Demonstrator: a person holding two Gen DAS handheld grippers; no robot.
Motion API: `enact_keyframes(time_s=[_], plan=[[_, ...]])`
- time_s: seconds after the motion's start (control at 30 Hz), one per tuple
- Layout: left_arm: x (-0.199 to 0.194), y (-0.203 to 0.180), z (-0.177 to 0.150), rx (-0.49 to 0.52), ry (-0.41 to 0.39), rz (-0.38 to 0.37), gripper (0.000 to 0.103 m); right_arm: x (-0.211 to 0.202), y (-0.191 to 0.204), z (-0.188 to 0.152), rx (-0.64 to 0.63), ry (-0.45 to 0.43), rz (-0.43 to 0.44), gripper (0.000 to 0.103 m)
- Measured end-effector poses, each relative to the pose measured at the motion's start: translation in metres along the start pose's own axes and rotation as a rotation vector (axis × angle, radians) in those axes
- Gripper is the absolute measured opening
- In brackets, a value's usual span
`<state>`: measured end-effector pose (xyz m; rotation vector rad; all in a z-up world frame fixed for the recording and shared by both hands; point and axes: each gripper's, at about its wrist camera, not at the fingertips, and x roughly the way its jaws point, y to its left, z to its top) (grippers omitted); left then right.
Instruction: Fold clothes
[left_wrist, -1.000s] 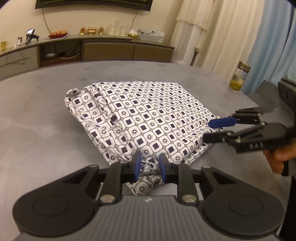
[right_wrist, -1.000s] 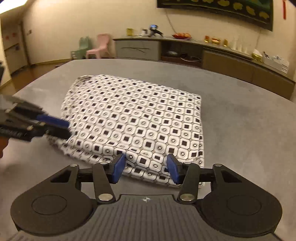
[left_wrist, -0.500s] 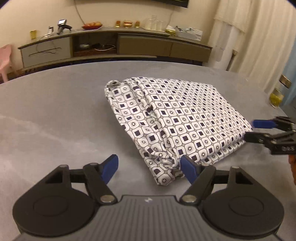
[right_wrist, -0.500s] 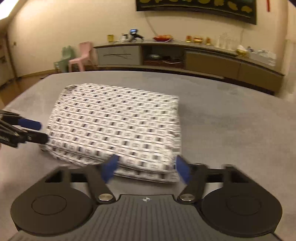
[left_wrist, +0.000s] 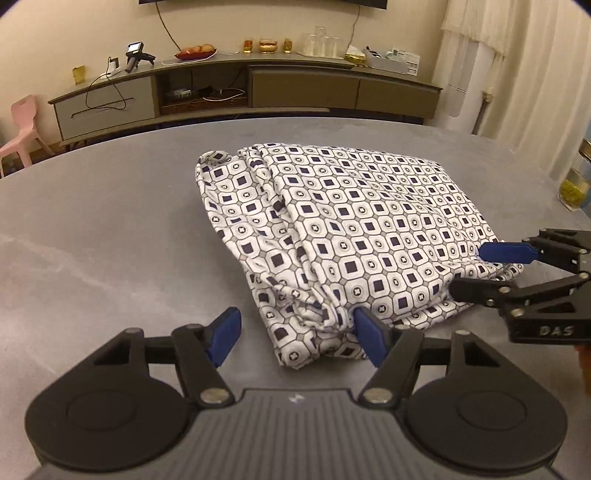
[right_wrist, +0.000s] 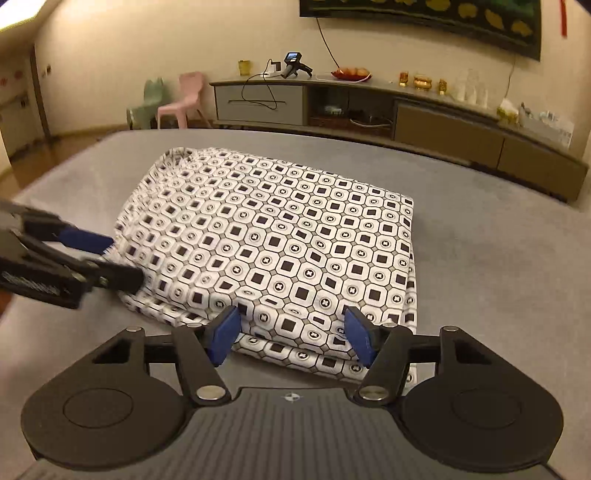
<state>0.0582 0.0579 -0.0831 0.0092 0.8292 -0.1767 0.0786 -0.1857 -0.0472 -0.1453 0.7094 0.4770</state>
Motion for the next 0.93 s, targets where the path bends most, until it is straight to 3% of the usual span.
enact_keyframes(time_s=[0.2, 0.37, 0.4, 0.47, 0.5, 0.67, 0.8, 0.93], plan=[[0.001, -0.001, 0.003, -0.003, -0.001, 0.02, 0.07, 0.007, 0.002, 0.0, -0.014, -0.006, -0.021, 0.066], [-0.004, -0.007, 0.005, 0.007, 0.0, 0.042, 0.07, -0.013, 0.0, -0.003, 0.011, 0.013, -0.038, 0.068], [-0.006, -0.009, 0.005, 0.009, -0.004, 0.048, 0.069, -0.022, -0.001, -0.001, 0.029, 0.006, -0.041, 0.071], [-0.012, -0.014, 0.007, 0.012, -0.014, 0.054, 0.068, -0.042, -0.001, 0.002, 0.055, -0.017, -0.047, 0.089], [-0.017, -0.017, 0.007, 0.012, -0.024, 0.049, 0.069, -0.053, 0.0, 0.001, 0.058, -0.029, -0.047, 0.09], [-0.046, -0.031, 0.008, -0.016, -0.073, 0.031, 0.079, -0.1, 0.003, -0.007, 0.102, -0.065, -0.06, 0.102], [-0.073, -0.039, 0.003, -0.042, -0.113, 0.053, 0.103, -0.123, 0.007, -0.022, 0.153, -0.059, -0.069, 0.102], [-0.094, -0.045, -0.002, -0.061, -0.139, 0.069, 0.103, -0.131, 0.02, -0.043, 0.15, -0.024, -0.07, 0.102]])
